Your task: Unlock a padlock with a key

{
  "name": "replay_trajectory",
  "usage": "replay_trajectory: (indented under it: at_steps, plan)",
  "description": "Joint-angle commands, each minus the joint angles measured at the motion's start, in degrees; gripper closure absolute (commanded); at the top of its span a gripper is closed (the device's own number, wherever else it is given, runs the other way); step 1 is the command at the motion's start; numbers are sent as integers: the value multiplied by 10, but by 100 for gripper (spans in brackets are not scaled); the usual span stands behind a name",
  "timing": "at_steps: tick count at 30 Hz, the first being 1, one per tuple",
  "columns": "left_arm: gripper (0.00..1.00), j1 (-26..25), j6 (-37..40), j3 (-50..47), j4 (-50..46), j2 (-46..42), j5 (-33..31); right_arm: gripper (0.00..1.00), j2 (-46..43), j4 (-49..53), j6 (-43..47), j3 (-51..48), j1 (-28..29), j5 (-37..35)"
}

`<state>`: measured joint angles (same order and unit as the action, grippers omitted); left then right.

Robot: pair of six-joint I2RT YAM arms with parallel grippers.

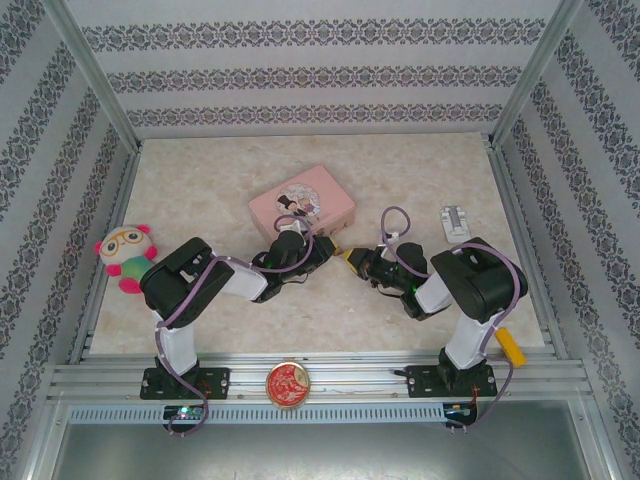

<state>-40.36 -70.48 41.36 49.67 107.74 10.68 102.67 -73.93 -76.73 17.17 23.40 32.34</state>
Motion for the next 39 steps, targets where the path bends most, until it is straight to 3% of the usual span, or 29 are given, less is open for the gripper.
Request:
replay_trajectory:
  at_steps: [1, 9, 19, 28, 31, 34, 36, 39]
  plan:
    - [100, -10, -91, 2, -49, 37, 117, 94, 10, -22, 1, 22, 10, 4]
    - [100, -10, -69, 3, -74, 18, 118, 94, 3, -9, 5, 54, 2, 10]
    - [100, -8, -60, 1, -94, 4, 95, 82, -20, 30, 36, 29, -15, 3]
    - [100, -4, -63, 3, -101, 10, 89, 75, -129, 144, 98, -56, -39, -25]
    - [100, -3, -63, 3, -101, 9, 88, 73, -205, 255, 139, -61, -39, -44]
    - [100, -2, -63, 3, -103, 9, 89, 72, -321, 478, 219, -33, -33, -92]
    - [100, -2, -62, 4, -105, 10, 92, 71, -417, 661, 286, 5, -18, -163]
    - [100, 1, -59, 7, -106, 11, 98, 67, -540, 842, 345, 52, -6, -256]
